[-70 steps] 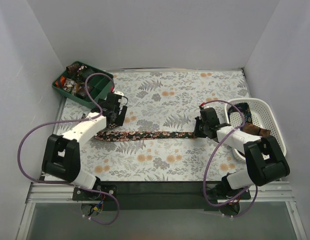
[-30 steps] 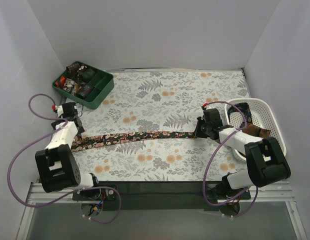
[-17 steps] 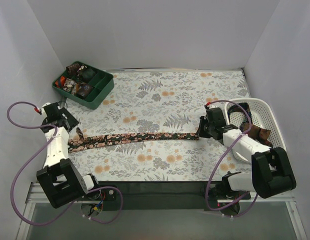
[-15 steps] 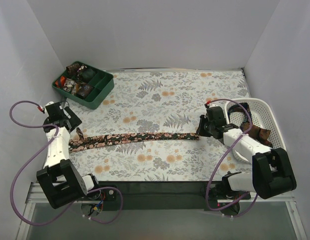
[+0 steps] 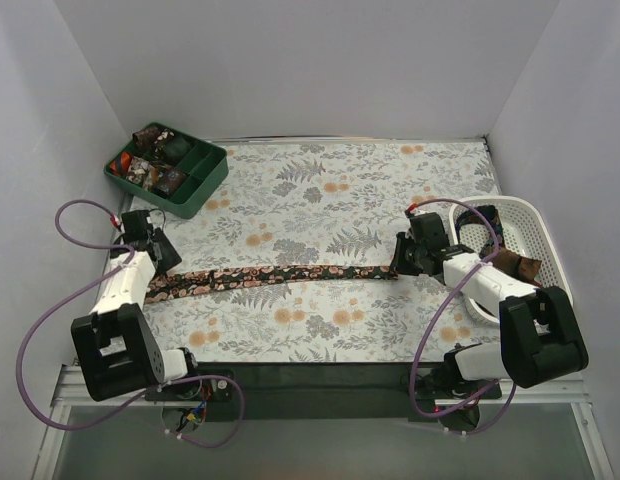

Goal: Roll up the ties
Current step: Flatten the tie

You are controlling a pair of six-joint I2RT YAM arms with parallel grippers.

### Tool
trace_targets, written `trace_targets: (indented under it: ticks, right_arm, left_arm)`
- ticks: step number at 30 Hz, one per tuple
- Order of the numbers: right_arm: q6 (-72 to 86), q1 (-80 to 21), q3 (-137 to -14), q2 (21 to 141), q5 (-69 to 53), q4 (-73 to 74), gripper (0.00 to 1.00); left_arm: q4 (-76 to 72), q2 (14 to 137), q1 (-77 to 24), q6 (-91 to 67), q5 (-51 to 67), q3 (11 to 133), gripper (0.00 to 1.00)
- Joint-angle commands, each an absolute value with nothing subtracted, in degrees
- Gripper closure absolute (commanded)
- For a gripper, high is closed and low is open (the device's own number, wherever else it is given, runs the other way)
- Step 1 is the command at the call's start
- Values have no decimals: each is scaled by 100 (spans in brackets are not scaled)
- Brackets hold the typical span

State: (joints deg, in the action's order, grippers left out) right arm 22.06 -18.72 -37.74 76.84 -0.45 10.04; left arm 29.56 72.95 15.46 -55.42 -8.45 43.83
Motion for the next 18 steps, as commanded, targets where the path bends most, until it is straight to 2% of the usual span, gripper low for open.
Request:
trace_targets:
  ticks: [1, 2, 5, 12, 18]
  right_arm:
    - [2118, -1846, -3815, 7699, -298, 844, 79]
    - [2118, -1854, -3806, 7717, -325, 835, 79]
    - [2127, -1854, -3718, 7691, -422, 756, 79]
    - [2153, -1846, -3525, 7638, -571, 616, 79]
    - [2259, -1854, -3437, 7602, -729, 519, 79]
  left_arm:
    - [2988, 7487, 1556, -5791, -1414, 4289, 49]
    - [3032, 7506, 1547, -5844, -1589, 4280, 56]
    - [3015, 7523, 1564, -6020, -1854, 4193, 64]
    - [3120, 7594, 1678, -6468, -1907, 4078, 70]
    - [3305, 6953, 2135, -7039, -1793, 3666, 73]
